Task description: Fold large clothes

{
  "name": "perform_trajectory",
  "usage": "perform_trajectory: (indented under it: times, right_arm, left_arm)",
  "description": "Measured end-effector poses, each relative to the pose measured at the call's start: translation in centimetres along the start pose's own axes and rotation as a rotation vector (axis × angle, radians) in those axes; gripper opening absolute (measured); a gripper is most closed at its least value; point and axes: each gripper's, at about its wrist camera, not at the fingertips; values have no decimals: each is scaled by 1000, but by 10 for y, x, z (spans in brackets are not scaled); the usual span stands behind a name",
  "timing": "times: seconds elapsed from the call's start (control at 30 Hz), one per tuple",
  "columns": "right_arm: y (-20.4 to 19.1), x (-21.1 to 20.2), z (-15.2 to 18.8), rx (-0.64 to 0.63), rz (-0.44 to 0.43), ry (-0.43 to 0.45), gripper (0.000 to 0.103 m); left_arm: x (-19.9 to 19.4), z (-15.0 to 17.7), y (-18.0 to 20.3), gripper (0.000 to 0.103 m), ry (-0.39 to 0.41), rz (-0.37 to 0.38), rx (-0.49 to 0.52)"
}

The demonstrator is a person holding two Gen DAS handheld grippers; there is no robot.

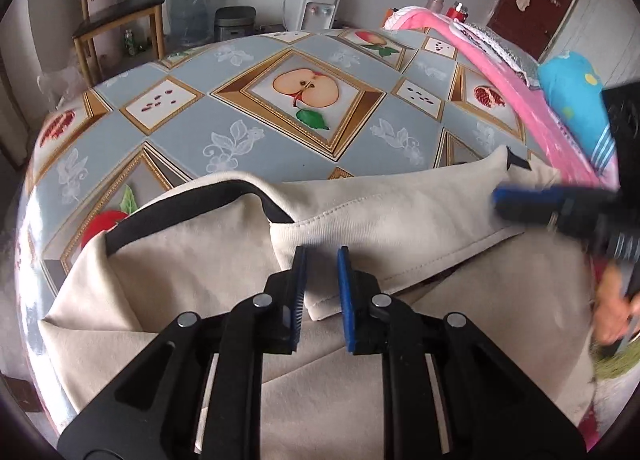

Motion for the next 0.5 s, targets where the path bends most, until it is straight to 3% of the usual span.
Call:
perform_trajectory:
  times: [0.1, 0.13, 0.33, 0.43, 0.5]
  right_arm:
    - [24, 14, 3, 44, 128, -64, 18]
    - [28, 20, 6, 44, 131, -65, 13]
    - [0, 11, 0, -24, 226, -49, 16]
    - [-27, 2, -3, -100, 166, -21, 18]
    - [-44, 6, -3, -146, 119, -18, 25]
  left_arm:
    - [0, 1, 7, 15, 8, -52, 18]
    - [0, 2, 10, 15, 9, -68, 22]
    - [-4, 7, 19, 15, 18, -137, 34]
    - [-5, 8, 20, 15, 23, -144, 28]
    - [-5, 9, 20, 15, 28, -145, 23]
Point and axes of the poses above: each gripper's, at about its wrist camera, not at the fingertips, and x roughly the way its jaws point, y to its right, z to its underside, and after that the axes turned 3 degrees about -x, right-handed
